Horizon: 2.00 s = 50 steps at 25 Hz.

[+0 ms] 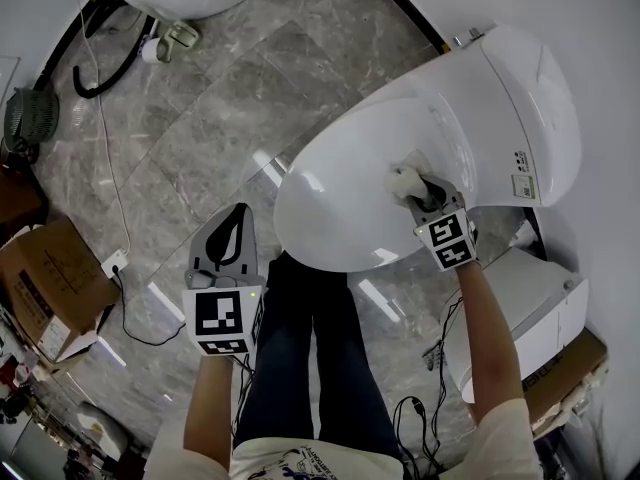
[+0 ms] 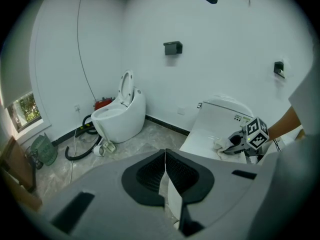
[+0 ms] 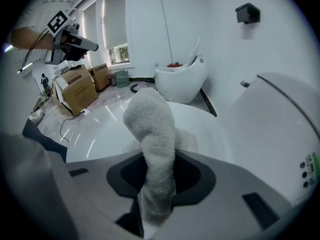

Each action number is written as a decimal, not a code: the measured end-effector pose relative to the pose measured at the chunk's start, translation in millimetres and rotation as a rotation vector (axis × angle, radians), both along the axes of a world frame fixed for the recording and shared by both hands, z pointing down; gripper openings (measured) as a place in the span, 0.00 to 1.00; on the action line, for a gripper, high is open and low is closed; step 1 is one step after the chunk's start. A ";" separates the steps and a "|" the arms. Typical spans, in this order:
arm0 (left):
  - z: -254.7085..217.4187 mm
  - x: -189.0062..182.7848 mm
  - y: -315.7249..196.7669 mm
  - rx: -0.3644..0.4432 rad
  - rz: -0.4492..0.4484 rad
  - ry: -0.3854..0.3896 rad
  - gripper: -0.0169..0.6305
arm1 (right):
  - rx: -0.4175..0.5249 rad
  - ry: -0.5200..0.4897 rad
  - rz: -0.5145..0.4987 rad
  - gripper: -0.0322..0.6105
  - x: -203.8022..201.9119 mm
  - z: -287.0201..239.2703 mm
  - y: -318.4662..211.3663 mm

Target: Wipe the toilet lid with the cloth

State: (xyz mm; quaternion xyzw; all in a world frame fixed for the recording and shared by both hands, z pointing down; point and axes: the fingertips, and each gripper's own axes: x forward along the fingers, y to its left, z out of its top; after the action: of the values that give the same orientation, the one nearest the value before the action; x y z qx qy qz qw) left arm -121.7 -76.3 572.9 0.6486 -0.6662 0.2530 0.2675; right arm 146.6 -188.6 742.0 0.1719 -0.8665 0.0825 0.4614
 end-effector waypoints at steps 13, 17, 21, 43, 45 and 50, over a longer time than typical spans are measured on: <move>3.1 5.5 -9.0 -0.008 0.026 0.000 0.04 | 0.037 0.006 0.185 0.22 47.9 0.9 -32.6; 4.9 7.6 -8.2 -0.008 0.028 0.005 0.04 | 0.040 0.012 0.263 0.22 62.5 0.8 -38.1; 5.1 10.9 -7.5 -0.009 0.037 0.010 0.04 | 0.047 0.012 0.368 0.22 79.1 1.1 -40.7; 4.3 15.8 4.1 0.005 0.062 0.032 0.04 | 0.076 0.080 0.722 0.22 125.0 7.6 10.3; 3.9 16.3 5.4 0.007 0.064 0.034 0.04 | 0.077 0.090 0.723 0.22 124.3 8.3 17.9; 3.0 16.2 10.6 0.010 0.065 0.037 0.04 | 0.065 0.096 0.739 0.22 120.4 9.3 37.0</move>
State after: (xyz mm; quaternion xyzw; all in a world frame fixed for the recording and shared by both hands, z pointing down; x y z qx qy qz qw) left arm -105.4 -65.7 576.0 0.6759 -0.6407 0.2463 0.2683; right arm 267.0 -151.5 751.4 0.4911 -0.7256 0.2080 0.4348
